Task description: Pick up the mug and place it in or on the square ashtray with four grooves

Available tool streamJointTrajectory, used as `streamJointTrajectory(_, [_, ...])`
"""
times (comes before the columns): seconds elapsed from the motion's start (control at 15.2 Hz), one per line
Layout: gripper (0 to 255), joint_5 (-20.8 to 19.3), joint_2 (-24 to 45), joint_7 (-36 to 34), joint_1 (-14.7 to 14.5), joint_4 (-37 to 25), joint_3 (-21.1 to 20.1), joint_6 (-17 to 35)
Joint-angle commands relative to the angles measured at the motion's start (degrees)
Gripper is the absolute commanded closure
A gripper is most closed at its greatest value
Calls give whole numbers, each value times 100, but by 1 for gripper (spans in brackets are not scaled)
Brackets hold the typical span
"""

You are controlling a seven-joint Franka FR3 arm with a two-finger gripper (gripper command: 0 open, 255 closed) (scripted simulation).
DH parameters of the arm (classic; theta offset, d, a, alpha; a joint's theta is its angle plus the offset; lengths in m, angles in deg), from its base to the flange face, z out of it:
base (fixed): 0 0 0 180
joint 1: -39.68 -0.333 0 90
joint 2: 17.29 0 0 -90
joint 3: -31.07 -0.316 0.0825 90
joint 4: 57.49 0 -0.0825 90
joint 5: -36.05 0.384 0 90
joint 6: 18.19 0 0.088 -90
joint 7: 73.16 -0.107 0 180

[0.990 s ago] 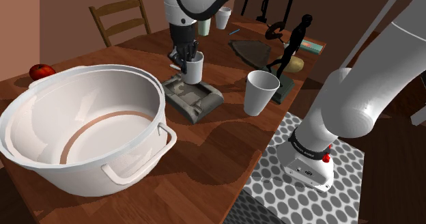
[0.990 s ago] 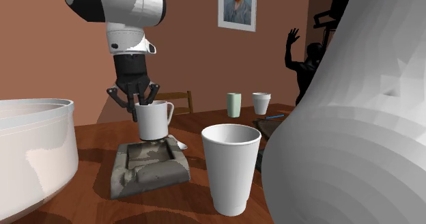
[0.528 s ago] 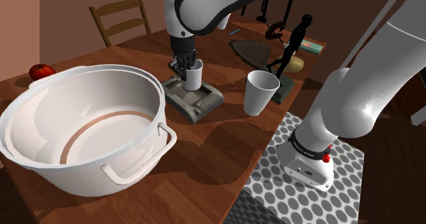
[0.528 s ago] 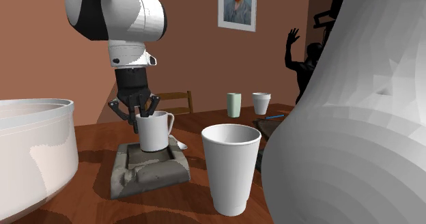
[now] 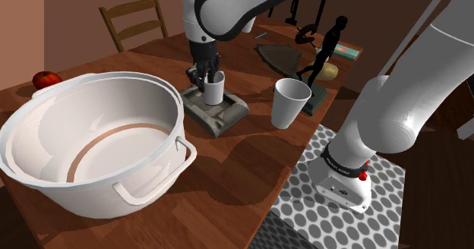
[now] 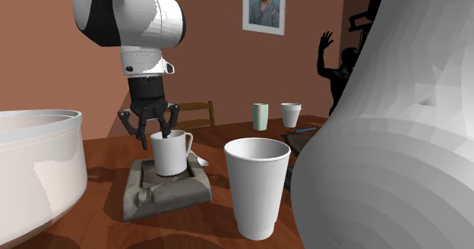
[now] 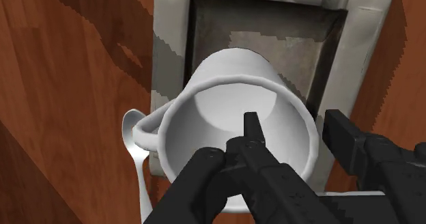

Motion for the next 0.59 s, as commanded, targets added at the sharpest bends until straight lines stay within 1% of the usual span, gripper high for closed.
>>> streamJointTrajectory(0.0, [0, 0, 0, 0, 0, 0, 0, 0])
streamJointTrajectory(0.26, [0, 0, 0, 0, 0, -1, 0, 0])
streamJointTrajectory(0.53, [0, 75, -259, 51, -19, -479, -6, -733])
